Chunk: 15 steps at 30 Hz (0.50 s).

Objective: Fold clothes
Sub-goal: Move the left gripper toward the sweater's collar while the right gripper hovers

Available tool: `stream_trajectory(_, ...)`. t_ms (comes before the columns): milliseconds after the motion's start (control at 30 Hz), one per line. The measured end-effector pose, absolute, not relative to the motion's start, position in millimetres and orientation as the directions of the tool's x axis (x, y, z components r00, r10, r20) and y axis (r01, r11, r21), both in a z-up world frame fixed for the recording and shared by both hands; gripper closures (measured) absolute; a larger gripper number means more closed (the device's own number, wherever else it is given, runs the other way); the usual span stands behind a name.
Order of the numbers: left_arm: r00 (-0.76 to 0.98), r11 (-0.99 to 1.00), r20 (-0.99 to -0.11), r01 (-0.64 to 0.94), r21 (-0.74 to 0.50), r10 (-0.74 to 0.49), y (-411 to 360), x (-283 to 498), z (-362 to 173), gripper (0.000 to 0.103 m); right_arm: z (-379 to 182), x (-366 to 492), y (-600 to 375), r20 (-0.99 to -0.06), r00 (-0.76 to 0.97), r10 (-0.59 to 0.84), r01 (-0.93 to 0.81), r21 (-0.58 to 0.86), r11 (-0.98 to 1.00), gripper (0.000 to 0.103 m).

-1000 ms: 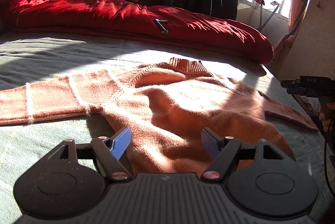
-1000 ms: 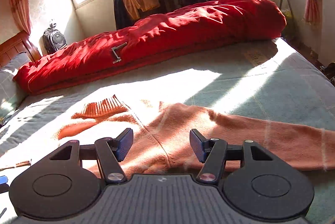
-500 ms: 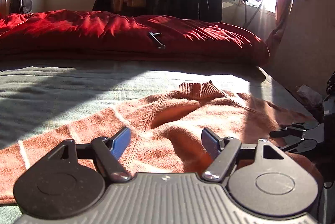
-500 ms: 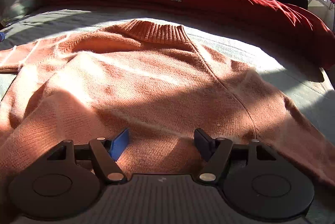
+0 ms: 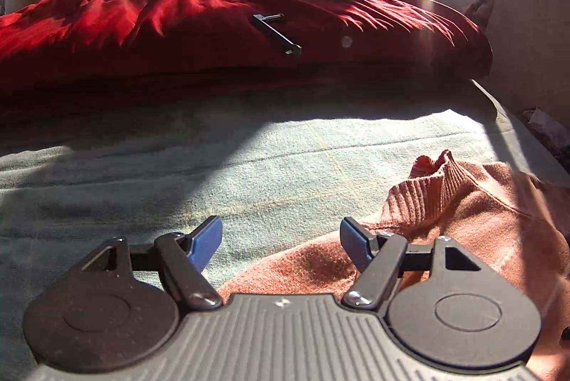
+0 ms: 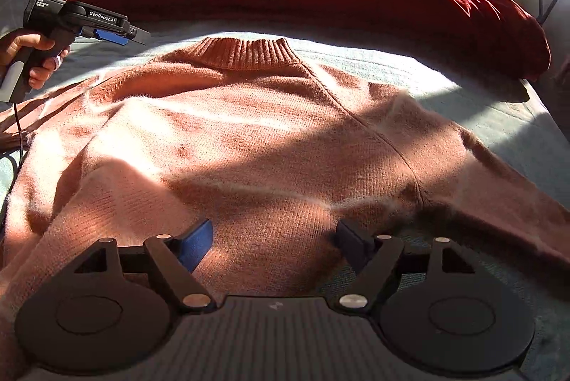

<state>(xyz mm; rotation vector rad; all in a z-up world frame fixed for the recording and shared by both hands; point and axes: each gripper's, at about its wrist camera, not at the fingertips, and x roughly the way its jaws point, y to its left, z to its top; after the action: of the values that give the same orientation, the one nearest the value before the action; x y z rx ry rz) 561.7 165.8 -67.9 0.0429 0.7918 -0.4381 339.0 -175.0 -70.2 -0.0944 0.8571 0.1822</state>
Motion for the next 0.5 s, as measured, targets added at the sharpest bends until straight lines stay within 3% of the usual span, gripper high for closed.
stream_trajectory(367,0.541,0.87,-0.744,0.481,-0.109,-0.392,162.9,557.9,-108.0,0.032,-80.7,343.2,-170.7,-0.771,0.629,0.096,-0.177,-0.022,0.984,0.011)
stream_trajectory(433,0.534,0.864,-0.749,0.493,-0.102,-0.392,162.6,552.9,-107.0,0.037,-82.4,343.0,-169.4,-0.773,0.629,0.084,-0.175,-0.036,0.984,0.01)
stream_trajectory(500,0.521,0.854,-0.755,0.511,-0.098,-0.399,161.9,547.5,-104.1,0.048,-83.8,342.9,-169.3,-0.778,0.625,0.071,-0.167,-0.044,0.985,0.009)
